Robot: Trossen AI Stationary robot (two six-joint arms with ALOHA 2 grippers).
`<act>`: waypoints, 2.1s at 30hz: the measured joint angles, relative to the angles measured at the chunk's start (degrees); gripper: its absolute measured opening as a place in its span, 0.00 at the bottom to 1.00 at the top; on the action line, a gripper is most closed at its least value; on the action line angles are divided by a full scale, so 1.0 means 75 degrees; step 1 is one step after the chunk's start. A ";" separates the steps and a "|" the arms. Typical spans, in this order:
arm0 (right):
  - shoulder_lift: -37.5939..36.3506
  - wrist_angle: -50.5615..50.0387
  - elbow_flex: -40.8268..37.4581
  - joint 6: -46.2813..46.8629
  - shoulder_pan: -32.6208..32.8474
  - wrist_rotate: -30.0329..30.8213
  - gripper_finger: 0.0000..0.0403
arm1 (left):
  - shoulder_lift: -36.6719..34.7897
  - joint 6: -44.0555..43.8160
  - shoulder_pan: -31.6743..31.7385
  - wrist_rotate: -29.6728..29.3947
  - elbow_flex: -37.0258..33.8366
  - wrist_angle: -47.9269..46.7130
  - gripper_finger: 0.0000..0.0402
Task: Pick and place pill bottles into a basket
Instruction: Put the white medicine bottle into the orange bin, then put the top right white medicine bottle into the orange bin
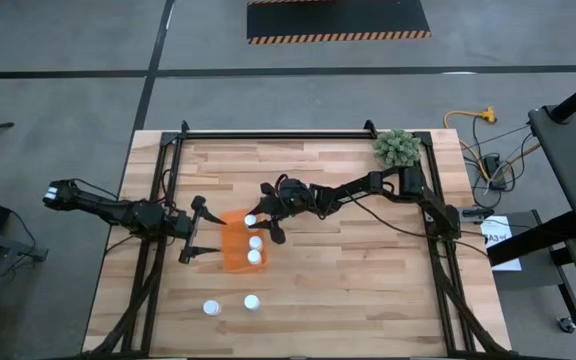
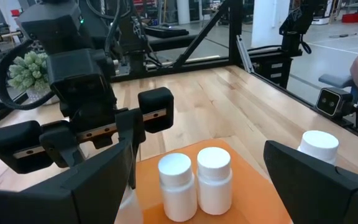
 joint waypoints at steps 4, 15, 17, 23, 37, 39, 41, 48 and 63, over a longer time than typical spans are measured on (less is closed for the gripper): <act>-0.0001 -0.0009 0.0000 0.0001 0.0000 0.0003 0.37 | 0.0000 0.0000 0.0000 -0.0002 -0.0001 0.0002 0.86; -0.0001 -0.0009 -0.0003 0.0029 0.0000 0.0003 0.44 | 0.0002 0.0000 0.0000 -0.0002 0.0001 0.0002 0.86; -0.0001 -0.0009 -0.0003 0.0023 0.0000 0.0003 0.44 | 0.0000 0.0000 0.0000 -0.0002 0.0002 0.0002 0.86; -0.0001 -0.0009 -0.0003 0.0047 0.0000 0.0006 0.44 | 0.0000 0.0000 0.0000 -0.0002 0.0000 0.0002 0.86; -0.0038 -0.0094 0.0099 0.0330 0.0000 0.0012 0.45 | 0.0003 0.0000 0.0000 -0.0001 0.0000 0.0002 0.86; -0.0129 -0.0157 0.0099 0.0387 -0.0003 -0.0004 0.45 | 0.0000 -0.0003 0.0000 0.0001 -0.0001 0.0002 0.86; -0.0264 -0.0255 0.0099 0.0414 -0.0003 -0.0015 0.45 | 0.0000 0.0000 0.0000 -0.0002 -0.0001 0.0002 0.86; -0.0826 -0.1170 0.0085 0.0215 -0.0003 -0.0039 0.45 | 0.0000 0.0000 0.0000 0.0001 -0.0001 0.0005 0.86; -0.1123 -0.1902 -0.0260 -0.0376 -0.0003 -0.0446 0.45 | 0.0000 -0.0001 0.0000 -0.0001 0.0000 0.0002 0.86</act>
